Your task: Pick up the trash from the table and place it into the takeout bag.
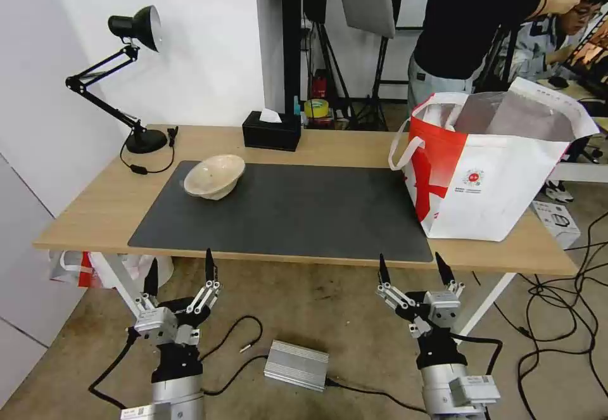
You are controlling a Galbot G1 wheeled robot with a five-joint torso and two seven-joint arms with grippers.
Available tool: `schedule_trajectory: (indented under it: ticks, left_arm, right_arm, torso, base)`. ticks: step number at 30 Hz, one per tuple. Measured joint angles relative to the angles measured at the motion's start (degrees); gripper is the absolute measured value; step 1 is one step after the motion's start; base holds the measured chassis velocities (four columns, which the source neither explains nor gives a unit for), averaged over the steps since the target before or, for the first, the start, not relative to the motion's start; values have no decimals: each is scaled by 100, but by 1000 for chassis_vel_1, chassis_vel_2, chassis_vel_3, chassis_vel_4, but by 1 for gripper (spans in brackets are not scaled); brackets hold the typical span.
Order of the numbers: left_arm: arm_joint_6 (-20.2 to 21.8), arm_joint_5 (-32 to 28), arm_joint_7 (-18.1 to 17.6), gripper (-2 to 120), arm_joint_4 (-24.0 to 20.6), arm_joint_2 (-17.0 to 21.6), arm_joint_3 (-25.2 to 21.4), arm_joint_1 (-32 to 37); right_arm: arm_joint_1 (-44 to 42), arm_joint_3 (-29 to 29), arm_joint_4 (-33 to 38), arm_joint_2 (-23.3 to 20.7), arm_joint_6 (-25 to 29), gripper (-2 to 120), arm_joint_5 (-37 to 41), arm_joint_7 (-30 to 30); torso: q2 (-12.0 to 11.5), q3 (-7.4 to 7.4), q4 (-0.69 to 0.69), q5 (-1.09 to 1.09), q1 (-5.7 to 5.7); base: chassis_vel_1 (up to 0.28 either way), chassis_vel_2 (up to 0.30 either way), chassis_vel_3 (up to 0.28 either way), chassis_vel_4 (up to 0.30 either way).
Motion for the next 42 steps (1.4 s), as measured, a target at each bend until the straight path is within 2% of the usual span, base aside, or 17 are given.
schedule_trajectory:
  ticks: [15,34,42]
  left_arm:
    - [4,73,0,100,89,-36,64,-51]
    - [-3,68,0,100,47,-49,48,-16]
    - [-8,-97,-5,100,-74,65,9,-13]
  right_arm:
    - [-170,-61,-65,317,-17,100,-267,243]
    - [-210,-50,-84,350,-29,100,-302,337]
    - [-210,-47,-85,347,-32,100,-302,338]
  torso:
    - [0,0,0,0,0]
    - [0,0,0,0,0]
    - [0,0,0,0,0]
  base:
    - [0,0,0,0]
    - [0,0,0,0]
    - [0,0,0,0]
